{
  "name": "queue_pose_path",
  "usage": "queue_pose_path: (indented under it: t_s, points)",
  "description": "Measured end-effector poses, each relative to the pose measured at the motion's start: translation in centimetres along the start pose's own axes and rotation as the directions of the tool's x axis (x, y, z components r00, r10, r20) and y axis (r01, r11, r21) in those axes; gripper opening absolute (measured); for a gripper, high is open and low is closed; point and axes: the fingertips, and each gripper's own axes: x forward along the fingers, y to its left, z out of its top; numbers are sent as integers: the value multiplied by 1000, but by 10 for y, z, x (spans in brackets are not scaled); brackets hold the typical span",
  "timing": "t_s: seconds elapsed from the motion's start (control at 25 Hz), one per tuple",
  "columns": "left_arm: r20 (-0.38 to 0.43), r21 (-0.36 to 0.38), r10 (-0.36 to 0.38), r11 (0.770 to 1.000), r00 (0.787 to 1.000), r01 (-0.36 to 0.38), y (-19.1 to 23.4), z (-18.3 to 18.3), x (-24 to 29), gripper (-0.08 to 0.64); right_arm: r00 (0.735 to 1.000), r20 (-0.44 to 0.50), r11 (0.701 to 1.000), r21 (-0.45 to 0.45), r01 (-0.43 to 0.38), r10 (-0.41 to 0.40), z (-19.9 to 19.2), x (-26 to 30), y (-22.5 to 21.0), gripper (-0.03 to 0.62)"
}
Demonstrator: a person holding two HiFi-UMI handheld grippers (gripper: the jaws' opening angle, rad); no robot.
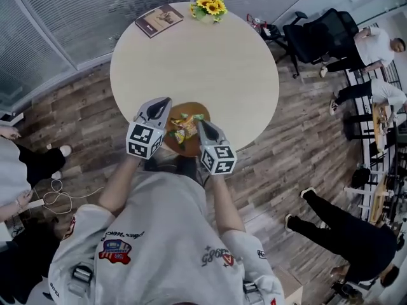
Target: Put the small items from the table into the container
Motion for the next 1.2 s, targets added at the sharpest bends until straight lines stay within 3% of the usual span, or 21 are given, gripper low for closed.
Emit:
queue_pose_path:
  t_s: [0.12,0.2,1.2]
  points:
    - [4,8,-18,1000,1000,18,-4,1,-3,3,991,124,994,108,29,-42,28,-10,13,2]
    - [0,13,-32,999,999,32,-9,-1,-6,3,988,134,991,122,58,-74,33,-11,21,2]
    - [21,39,-88,995,996,87,-37,-8,-43,3,987,138,996,-13,85,-82,37,-33,78,0]
